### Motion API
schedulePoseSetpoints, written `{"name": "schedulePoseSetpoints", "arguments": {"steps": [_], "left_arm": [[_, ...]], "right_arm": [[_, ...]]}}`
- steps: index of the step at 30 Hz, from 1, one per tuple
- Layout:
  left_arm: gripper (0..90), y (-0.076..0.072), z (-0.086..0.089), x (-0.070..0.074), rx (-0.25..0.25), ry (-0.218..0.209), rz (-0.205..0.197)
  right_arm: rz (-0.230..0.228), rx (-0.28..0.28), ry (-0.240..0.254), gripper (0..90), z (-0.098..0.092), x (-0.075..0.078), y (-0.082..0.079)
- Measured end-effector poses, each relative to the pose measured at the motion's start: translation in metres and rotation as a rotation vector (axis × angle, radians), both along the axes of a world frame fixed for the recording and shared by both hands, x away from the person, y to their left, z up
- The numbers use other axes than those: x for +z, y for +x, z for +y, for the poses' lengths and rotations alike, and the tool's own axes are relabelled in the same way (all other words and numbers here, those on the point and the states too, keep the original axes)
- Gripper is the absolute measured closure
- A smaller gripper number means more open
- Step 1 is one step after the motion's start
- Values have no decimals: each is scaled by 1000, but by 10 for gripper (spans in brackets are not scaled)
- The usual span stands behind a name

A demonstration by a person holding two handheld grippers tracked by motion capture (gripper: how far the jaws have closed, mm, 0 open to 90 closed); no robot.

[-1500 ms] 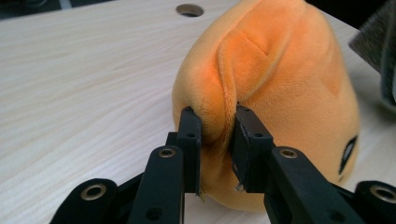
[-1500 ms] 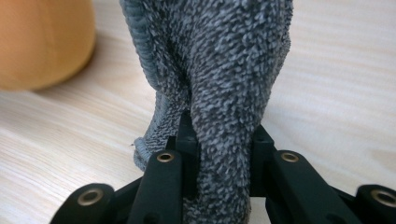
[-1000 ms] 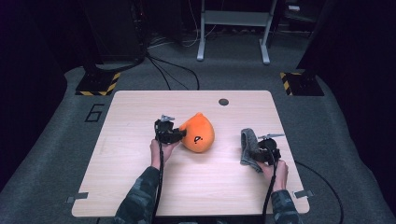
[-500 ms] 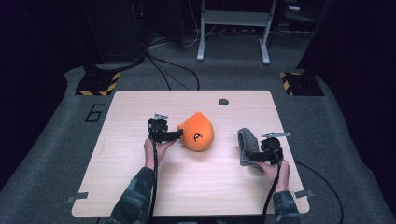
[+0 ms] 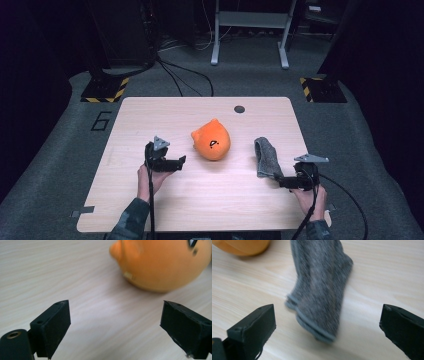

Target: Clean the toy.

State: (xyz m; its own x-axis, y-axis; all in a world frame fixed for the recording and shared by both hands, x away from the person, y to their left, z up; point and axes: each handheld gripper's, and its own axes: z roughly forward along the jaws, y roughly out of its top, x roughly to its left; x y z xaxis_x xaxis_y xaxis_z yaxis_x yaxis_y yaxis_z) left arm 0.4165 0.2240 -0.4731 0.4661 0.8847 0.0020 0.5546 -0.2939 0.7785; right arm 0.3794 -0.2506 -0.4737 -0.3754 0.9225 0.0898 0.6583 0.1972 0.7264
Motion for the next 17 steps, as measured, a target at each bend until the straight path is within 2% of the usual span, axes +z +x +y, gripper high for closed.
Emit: {"name": "schedulePoseSetpoints", "arguments": {"steps": [2,4,6,7,8,9,11,14,17], "left_arm": [[42,-10,5,-10,4,33,16],[35,-18,10,-19,14,59,27],[31,-21,13,-24,26,63,32],[27,-27,17,-33,43,79,32],[22,-29,19,-36,44,83,36],[22,-30,20,-40,52,76,37],[21,-33,23,-46,60,93,50],[17,-35,25,-53,63,94,58],[13,-36,28,-57,70,63,62]], "right_arm": [[1,-17,10,0,-7,-8,-7],[3,-22,-10,0,-11,-17,-13],[7,-24,-15,0,-13,-22,-15],[3,-35,-36,0,-14,-31,-18],[5,-35,-54,0,-15,-35,-19],[7,-38,-58,0,-16,-38,-20],[10,-42,-62,0,-17,-43,-20],[22,-53,-68,0,-19,-51,-21],[2,-54,-93,0,-21,-55,-22]]}}
